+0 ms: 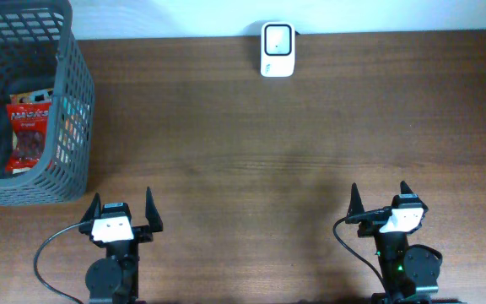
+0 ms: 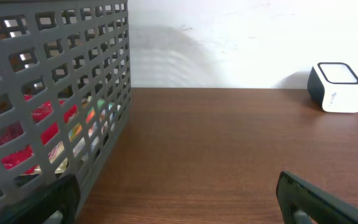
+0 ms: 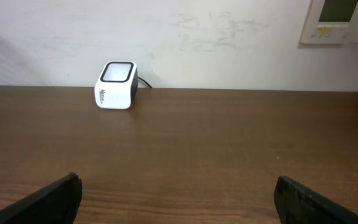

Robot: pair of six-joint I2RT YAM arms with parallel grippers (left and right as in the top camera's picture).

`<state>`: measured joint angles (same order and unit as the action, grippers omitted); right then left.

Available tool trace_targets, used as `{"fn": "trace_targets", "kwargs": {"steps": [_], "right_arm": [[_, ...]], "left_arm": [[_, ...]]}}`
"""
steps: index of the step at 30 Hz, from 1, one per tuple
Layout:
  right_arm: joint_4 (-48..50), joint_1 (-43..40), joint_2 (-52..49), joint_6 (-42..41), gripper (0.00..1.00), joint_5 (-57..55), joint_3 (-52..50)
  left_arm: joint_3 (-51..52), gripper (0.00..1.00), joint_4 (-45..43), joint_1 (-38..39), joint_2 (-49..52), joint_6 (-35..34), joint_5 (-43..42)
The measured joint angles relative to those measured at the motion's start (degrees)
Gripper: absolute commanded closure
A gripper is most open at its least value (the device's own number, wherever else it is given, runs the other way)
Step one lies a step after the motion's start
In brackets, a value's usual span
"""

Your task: Scan the item barcode

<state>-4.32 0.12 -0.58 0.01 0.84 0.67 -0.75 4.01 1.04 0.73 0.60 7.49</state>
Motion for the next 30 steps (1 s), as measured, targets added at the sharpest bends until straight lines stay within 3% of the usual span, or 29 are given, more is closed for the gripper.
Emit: {"fn": "trace_targets", "kwargs": {"steps": [17,22,30], "right_arm": [[0.00,0.02,0.00,0.00,0.02,0.00,0.02],[0.00,0.00,0.00,-0.02,0.02,0.00,0.02],[0.00,0.02,0.00,-0.02,0.02,0.00,0.02]], "left_arm": [[0.00,0.01,-0.09,0.00,0.00,-0.02,-0.31],[0.04,0.01,-0.85,-0.07,0.00,-0.72,-11.28],[0.20,0.01,-17.94,-0.07,0.00,-0.92,-31.39]]}}
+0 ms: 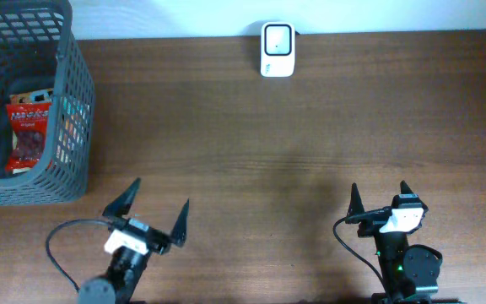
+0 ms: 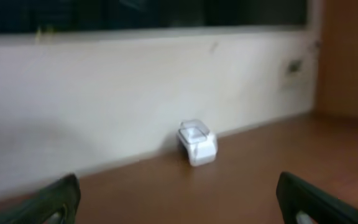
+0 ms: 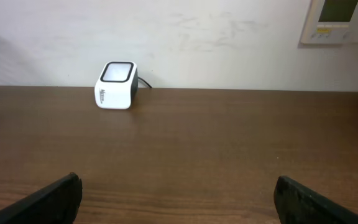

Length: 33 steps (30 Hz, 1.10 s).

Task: Scan the item barcode
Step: 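Move the left gripper over the basket and lower it inside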

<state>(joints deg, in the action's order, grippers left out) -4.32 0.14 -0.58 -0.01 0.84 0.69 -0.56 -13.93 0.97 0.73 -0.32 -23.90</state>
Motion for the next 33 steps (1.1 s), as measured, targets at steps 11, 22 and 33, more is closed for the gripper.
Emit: {"fn": "trace_targets", "kwargs": {"steps": [11,22,33], "right_arm": [[0.00,-0.02,0.00,0.04,0.02,-0.02,-0.02],[0.00,-0.02,0.00,0.02,0.02,-0.02,-0.02],[0.00,-0.02,-0.07,0.00,0.02,-0.04,-0.02]], "left_arm": [[-1.22,0.01,-9.05,0.00,-0.04,-0.02,-4.00],[-23.21,0.01,19.43,0.00,7.87,3.30,2.75],[-34.23,0.01,24.81,-0.04,29.14,4.00,-7.17]]}}
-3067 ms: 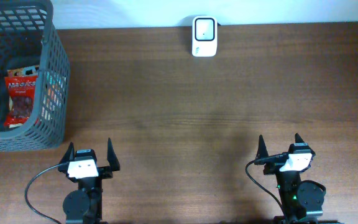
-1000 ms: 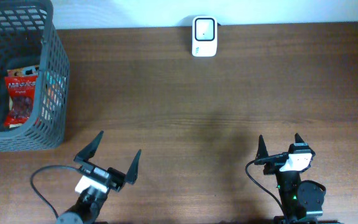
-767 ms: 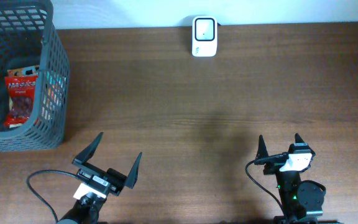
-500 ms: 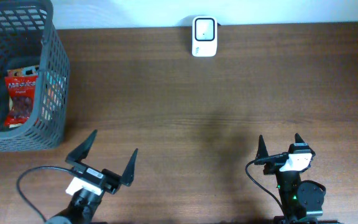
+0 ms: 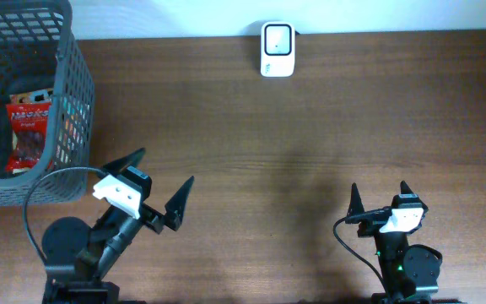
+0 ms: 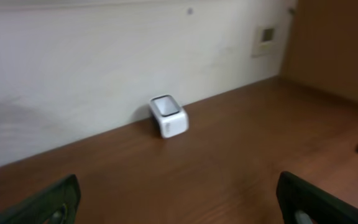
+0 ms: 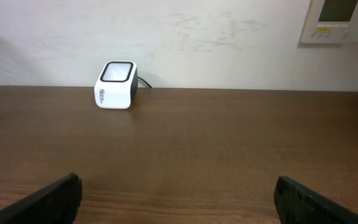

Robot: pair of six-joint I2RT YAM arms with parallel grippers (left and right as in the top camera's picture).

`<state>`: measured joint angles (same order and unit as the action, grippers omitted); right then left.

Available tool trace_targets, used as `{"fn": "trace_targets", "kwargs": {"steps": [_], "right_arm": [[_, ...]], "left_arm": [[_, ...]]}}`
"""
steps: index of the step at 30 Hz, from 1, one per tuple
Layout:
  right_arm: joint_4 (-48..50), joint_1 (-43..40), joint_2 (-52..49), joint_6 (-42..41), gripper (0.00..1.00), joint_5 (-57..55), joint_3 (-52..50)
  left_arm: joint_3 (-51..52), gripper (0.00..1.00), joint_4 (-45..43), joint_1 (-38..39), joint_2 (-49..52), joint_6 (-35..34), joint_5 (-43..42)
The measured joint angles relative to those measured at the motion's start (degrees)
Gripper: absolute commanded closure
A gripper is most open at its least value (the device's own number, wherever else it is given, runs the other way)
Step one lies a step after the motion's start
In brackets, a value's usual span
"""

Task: Scan the item barcode
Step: 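Move the left gripper over the basket and lower it inside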

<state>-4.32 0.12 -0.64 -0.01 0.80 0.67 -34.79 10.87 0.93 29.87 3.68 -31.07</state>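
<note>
A white barcode scanner (image 5: 277, 38) stands at the table's far edge by the wall; it also shows as the scanner (image 6: 168, 116) in the left wrist view and the scanner (image 7: 116, 84) in the right wrist view. A red snack packet (image 5: 29, 133) lies inside the grey basket (image 5: 72, 101) at the far left. My left gripper (image 5: 155, 184) is open and empty, raised over the table right of the basket and turned to the right. My right gripper (image 5: 380, 198) is open and empty at the near right.
The basket holds several other colourful packets behind its mesh wall. A wall panel (image 7: 340, 22) hangs at the upper right of the right wrist view. Brown table top (image 5: 310, 127) runs between the grippers and the scanner.
My left gripper has moved farther from the front edge and closer to the basket's near right corner, still open. The scanner sits nearer in its view. The right arm has not moved.
Both grippers stood open at the table's front edge, the left one facing the basket. Then the left gripper was lifted and turned right, facing the scanner. Now it is farther out, beside the basket's corner. The right gripper stayed put.
</note>
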Motion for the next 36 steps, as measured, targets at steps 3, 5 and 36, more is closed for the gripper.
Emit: {"fn": "trace_targets", "kwargs": {"steps": [3,5,36], "right_arm": [[0.00,0.02,0.00,-0.02,0.02,-0.15,0.00],[0.00,0.00,0.00,0.07,0.02,-0.15,0.00],[0.00,0.00,0.00,0.00,0.02,-0.39,0.02]], "left_arm": [[-0.11,0.01,-1.22,0.00,0.55,0.13,-1.77],[-0.90,0.01,-0.24,0.00,0.57,0.20,-1.42],[-37.11,0.01,35.34,0.00,29.97,-4.81,28.26]]}}
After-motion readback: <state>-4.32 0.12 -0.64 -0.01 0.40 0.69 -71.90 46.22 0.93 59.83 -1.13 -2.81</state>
